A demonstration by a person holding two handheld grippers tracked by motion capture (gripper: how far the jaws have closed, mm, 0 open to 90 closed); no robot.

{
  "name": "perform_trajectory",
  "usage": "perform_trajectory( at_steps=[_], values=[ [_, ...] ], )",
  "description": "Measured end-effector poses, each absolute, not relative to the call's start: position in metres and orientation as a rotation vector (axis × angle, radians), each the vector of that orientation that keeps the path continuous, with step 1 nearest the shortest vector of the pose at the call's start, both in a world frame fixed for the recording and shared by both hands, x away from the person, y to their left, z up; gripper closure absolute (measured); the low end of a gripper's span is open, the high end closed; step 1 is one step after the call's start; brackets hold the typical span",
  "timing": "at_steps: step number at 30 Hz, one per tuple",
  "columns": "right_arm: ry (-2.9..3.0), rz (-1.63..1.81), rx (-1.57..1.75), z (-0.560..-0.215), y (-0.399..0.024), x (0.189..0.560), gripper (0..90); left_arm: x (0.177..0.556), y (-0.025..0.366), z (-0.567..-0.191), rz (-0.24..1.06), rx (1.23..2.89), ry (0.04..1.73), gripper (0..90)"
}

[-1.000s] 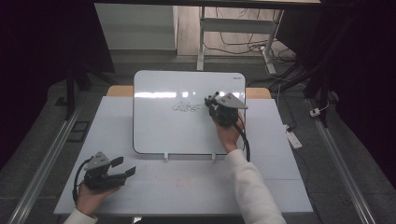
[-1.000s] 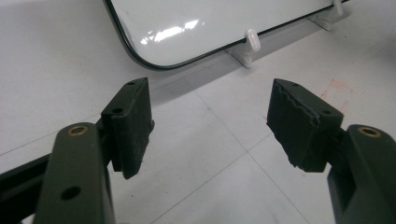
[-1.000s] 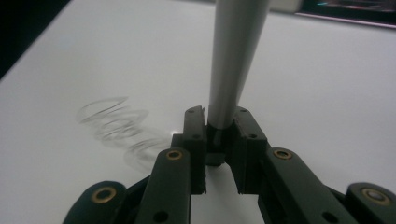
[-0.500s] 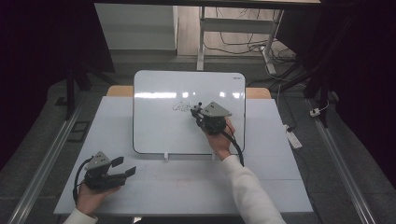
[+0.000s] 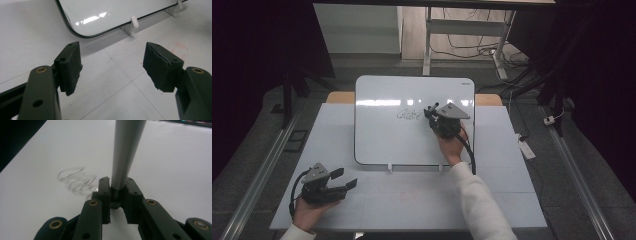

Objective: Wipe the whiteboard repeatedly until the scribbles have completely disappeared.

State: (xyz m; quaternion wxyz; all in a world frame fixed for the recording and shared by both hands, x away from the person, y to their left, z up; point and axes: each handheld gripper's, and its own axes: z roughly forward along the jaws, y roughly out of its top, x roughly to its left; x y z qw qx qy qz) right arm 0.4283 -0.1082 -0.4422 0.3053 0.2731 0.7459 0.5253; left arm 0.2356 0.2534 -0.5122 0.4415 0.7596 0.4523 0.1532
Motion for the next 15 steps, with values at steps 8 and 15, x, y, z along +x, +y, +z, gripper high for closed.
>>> perform_trajectory(
  at_steps=[8, 15],
  values=[
    [1.914, 1.416, 0.788, -0.441, -0.115, 0.432, 77.3, 0.234, 0.252, -0.511, 0.386, 1.886, 1.122, 31.5],
    [1.957, 1.394, 0.714, -0.444, -0.103, 0.427, 77.3, 0.235, 0.252, -0.513, 0.380, 1.892, 1.125, 31.5]
  ],
)
